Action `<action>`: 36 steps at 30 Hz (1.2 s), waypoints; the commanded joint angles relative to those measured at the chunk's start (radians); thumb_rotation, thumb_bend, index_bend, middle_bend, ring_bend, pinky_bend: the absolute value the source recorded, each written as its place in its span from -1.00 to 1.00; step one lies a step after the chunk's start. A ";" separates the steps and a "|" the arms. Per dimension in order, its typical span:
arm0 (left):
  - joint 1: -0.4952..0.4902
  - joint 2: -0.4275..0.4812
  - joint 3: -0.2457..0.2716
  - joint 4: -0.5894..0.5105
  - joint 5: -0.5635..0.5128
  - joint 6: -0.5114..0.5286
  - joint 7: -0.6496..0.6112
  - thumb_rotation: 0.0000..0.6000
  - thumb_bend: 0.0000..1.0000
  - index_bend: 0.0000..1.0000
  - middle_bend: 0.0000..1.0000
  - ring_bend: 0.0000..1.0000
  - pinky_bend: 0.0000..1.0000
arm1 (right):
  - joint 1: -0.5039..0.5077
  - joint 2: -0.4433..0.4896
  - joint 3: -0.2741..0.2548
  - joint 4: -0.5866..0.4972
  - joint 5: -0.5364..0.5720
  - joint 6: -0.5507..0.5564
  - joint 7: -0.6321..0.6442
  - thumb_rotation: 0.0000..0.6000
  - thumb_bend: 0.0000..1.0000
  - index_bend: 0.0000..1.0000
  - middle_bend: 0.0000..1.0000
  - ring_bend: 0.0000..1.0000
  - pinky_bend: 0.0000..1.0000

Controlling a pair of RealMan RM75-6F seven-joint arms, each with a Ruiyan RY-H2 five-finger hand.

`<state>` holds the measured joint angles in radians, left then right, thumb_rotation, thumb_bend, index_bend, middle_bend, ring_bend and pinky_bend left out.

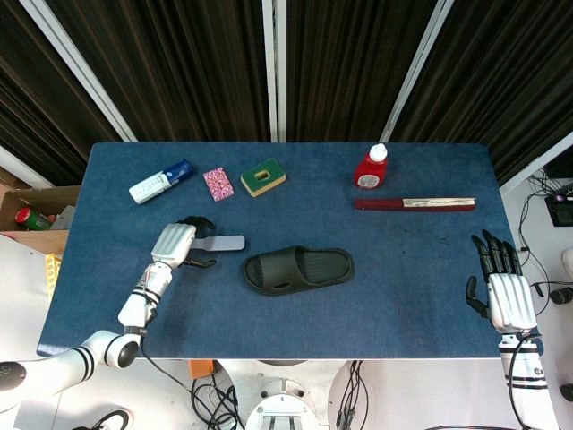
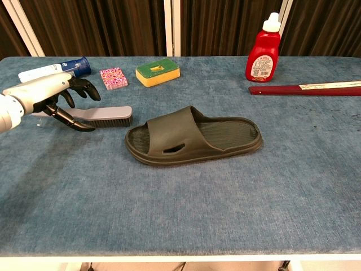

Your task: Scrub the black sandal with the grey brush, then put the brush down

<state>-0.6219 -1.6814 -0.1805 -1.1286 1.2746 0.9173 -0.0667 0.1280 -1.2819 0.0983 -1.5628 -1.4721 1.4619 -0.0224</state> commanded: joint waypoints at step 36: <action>-0.045 -0.005 0.007 0.029 -0.055 -0.054 0.042 0.30 -0.49 -0.15 -0.46 -0.54 -0.29 | 0.002 -0.008 -0.001 0.016 0.010 -0.010 0.006 1.00 0.48 -1.00 -1.00 -1.00 -1.00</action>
<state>-0.6661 -1.6864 -0.1744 -1.1006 1.2199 0.8635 -0.0248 0.1297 -1.2895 0.0973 -1.5472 -1.4623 1.4516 -0.0160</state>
